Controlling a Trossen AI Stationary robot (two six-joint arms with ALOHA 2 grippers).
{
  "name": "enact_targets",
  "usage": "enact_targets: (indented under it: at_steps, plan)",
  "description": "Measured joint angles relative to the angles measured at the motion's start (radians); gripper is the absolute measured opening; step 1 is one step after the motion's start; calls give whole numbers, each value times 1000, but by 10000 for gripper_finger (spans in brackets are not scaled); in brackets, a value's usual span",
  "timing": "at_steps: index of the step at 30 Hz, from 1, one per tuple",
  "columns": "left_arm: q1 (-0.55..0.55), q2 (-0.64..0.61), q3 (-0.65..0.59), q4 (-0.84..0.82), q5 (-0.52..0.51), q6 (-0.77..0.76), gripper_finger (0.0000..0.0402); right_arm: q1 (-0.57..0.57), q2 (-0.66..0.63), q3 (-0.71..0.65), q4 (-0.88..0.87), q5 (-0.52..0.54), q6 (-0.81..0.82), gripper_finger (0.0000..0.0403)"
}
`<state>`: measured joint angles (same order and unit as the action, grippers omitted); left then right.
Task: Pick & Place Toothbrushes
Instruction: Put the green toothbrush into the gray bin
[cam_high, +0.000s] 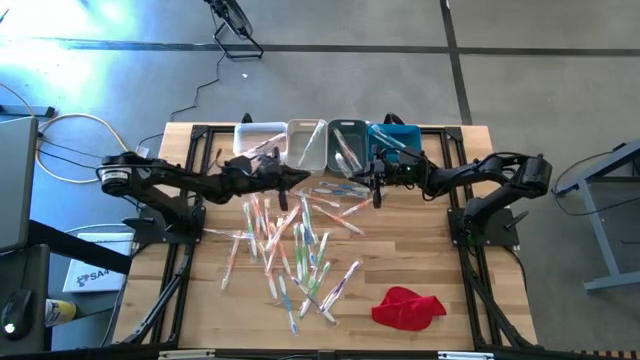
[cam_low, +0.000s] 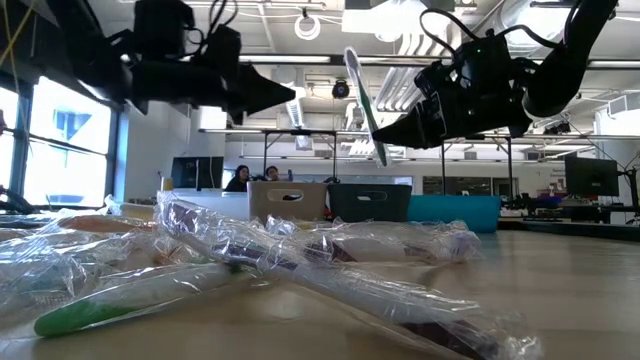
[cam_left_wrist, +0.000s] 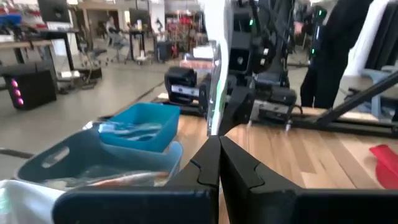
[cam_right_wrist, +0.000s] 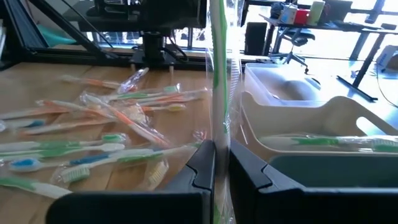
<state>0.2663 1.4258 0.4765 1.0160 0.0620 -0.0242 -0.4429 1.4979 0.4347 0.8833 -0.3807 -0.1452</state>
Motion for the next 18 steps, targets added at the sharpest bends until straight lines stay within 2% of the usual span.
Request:
enact_targets:
  at_steps: [7, 12, 15, 18]
  plan:
    - [2, 55, 124, -189, -3, -6, 0, 0, 0, 0, -1, -7, 0, 14]
    - [2, 79, 180, -208, -34, -42, 4, 0, 0, 0, -1, -13, -3, 14]
    - [2, 91, 207, -217, -39, -59, 23, 5, 0, 0, -1, -12, -9, 14]
    - [2, 95, 221, -217, -39, -60, 60, 11, 0, 0, 0, -13, -12, 14]
